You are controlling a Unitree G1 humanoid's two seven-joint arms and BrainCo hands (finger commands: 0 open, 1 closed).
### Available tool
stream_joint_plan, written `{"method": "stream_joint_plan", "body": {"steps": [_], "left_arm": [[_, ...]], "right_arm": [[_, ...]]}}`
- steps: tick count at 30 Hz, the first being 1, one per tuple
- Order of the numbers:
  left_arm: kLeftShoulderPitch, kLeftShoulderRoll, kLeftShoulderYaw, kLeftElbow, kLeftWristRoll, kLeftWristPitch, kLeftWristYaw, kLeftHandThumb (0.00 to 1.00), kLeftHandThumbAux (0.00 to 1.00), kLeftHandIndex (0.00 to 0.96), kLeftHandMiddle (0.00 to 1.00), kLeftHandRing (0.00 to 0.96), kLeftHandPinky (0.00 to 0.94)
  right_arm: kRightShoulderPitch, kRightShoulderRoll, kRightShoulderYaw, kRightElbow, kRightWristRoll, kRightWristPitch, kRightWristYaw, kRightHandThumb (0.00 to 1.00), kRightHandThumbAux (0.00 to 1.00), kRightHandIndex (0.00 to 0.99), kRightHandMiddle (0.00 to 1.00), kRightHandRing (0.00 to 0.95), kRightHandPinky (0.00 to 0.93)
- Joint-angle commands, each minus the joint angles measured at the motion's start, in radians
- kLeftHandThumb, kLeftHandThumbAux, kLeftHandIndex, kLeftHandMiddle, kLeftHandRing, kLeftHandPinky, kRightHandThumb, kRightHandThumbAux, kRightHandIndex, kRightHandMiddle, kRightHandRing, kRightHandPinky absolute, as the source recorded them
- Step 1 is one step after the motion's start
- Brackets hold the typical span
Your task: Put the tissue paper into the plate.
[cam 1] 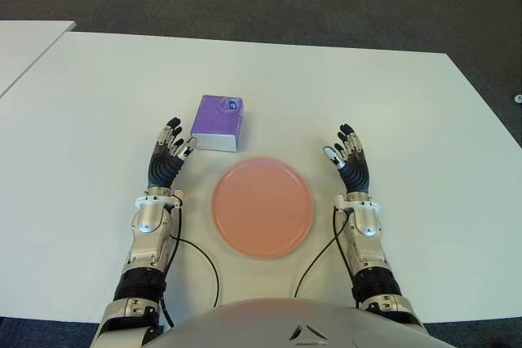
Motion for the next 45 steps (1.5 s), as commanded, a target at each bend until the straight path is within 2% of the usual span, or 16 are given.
{"method": "stream_joint_plan", "body": {"steps": [1, 8, 15, 18, 23, 26, 29, 34, 41, 45], "left_arm": [[0.013, 0.004, 0.001, 0.001, 0.01, 0.006, 0.005, 0.0, 0.586, 0.0, 0.0, 0.0, 0.0], [0.004, 0.011, 0.005, 0.009, 0.019, 0.008, 0.012, 0.0, 0.589, 0.0, 0.0, 0.0, 0.0], [-0.09, 0.078, 0.045, -0.021, 0.051, 0.081, 0.055, 0.0, 0.603, 0.0, 0.0, 0.0, 0.0], [-0.159, 0.152, 0.057, -0.033, 0.139, 0.102, 0.114, 0.009, 0.588, 0.0, 0.0, 0.0, 0.0], [-0.242, 0.327, 0.058, -0.037, 0.371, 0.034, 0.255, 0.056, 0.515, 0.0, 0.0, 0.0, 0.0], [-0.302, 0.415, 0.053, -0.022, 0.447, 0.02, 0.303, 0.09, 0.482, 0.0, 0.0, 0.0, 0.0], [-0.392, 0.491, 0.001, 0.063, 0.567, -0.009, 0.4, 0.129, 0.472, 0.0, 0.0, 0.0, 0.0], [-0.459, 0.544, -0.083, 0.136, 0.695, -0.019, 0.518, 0.182, 0.473, 0.0, 0.0, 0.0, 0.0], [-0.562, 0.594, -0.231, 0.201, 0.867, 0.042, 0.591, 0.19, 0.443, 0.0, 0.0, 0.0, 0.0], [-0.594, 0.615, -0.289, 0.223, 0.918, 0.038, 0.612, 0.188, 0.424, 0.0, 0.0, 0.0, 0.0]], "right_arm": [[0.054, 0.012, 0.006, 0.045, -0.005, 0.043, -0.003, 0.055, 0.56, 0.0, 0.0, 0.0, 0.0], [0.048, 0.013, 0.008, 0.051, -0.006, 0.047, -0.004, 0.056, 0.559, 0.0, 0.0, 0.0, 0.0], [0.036, 0.015, 0.008, 0.068, -0.007, 0.043, -0.01, 0.051, 0.554, 0.0, 0.0, 0.0, 0.0], [0.032, 0.015, 0.008, 0.076, -0.01, 0.034, -0.015, 0.05, 0.553, 0.0, 0.0, 0.0, 0.0], [0.013, 0.01, 0.005, 0.11, -0.006, 0.023, -0.01, 0.052, 0.549, 0.0, 0.0, 0.0, 0.0], [0.006, 0.008, 0.003, 0.123, -0.005, 0.016, -0.008, 0.056, 0.55, 0.0, 0.0, 0.0, 0.0], [0.003, 0.007, 0.004, 0.13, -0.006, 0.005, -0.008, 0.058, 0.549, 0.0, 0.0, 0.0, 0.0], [-0.003, 0.006, 0.002, 0.139, -0.006, -0.003, -0.012, 0.058, 0.541, 0.0, 0.0, 0.0, 0.0], [-0.007, 0.006, 0.0, 0.148, 0.0, -0.007, -0.005, 0.053, 0.53, 0.0, 0.0, 0.0, 0.0], [-0.006, 0.006, 0.001, 0.15, 0.005, -0.005, 0.003, 0.051, 0.527, 0.0, 0.0, 0.0, 0.0]]}}
